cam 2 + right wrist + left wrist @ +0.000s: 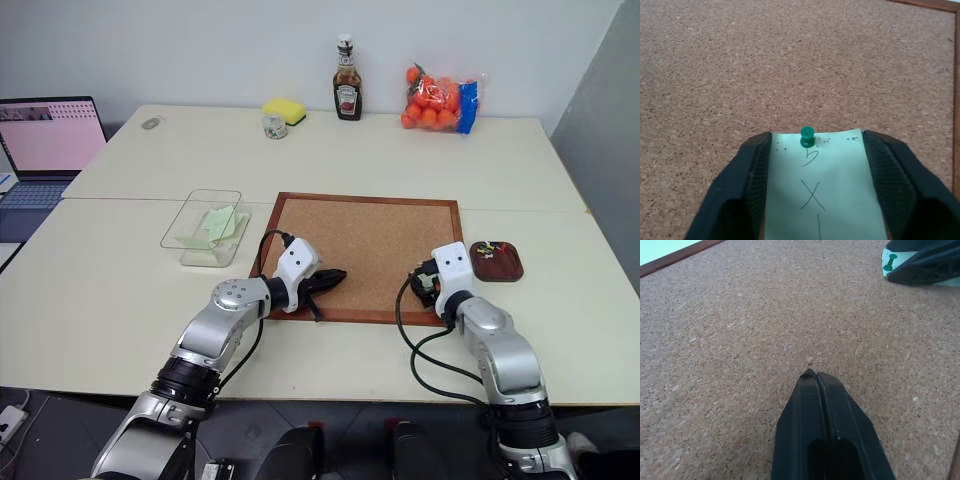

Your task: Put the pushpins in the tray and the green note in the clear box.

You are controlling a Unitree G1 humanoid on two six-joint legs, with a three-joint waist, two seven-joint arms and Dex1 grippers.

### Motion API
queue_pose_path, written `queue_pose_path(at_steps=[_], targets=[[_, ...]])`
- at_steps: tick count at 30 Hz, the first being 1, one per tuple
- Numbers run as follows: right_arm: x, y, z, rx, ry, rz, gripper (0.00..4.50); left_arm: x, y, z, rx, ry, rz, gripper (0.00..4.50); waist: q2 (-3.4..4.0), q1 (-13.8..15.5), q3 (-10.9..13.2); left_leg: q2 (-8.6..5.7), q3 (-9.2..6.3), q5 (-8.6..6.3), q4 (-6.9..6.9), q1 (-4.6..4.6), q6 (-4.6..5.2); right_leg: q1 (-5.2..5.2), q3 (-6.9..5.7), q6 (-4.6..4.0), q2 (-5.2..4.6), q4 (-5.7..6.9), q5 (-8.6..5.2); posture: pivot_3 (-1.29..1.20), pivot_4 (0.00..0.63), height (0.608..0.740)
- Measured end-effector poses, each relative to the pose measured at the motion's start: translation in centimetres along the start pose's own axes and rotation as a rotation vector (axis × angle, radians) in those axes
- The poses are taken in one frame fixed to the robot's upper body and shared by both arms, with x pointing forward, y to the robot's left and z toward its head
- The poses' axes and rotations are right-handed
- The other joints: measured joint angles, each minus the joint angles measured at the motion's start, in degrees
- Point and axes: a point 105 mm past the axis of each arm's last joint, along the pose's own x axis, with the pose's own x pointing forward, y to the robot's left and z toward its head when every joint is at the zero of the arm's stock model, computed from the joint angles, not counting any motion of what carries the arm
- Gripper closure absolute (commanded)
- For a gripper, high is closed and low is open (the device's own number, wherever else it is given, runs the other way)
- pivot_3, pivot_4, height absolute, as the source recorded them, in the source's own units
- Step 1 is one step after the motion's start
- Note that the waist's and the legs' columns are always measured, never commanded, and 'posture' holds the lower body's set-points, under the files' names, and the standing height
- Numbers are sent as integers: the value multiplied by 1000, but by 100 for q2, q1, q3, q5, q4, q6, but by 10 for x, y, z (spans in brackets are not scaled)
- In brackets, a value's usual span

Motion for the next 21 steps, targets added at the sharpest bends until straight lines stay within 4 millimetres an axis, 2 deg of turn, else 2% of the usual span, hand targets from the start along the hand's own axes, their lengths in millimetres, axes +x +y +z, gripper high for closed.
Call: queue_pose_path(at_steps=[11, 21], targets=[[1, 5, 2, -7, -16, 12, 4463, 0, -1, 0, 2, 0, 3, 4500, 0, -1, 0, -1, 0, 0, 0, -1, 0, 0, 0, 0, 0, 0, 0, 0, 150, 740], [2, 5, 3, -12, -22, 11, 4493, 0, -1, 0, 7, 0, 5, 4500, 0, -1, 0, 0, 1, 0, 0, -1, 0, -1, 0, 0, 0, -1, 0, 0, 150, 740]])
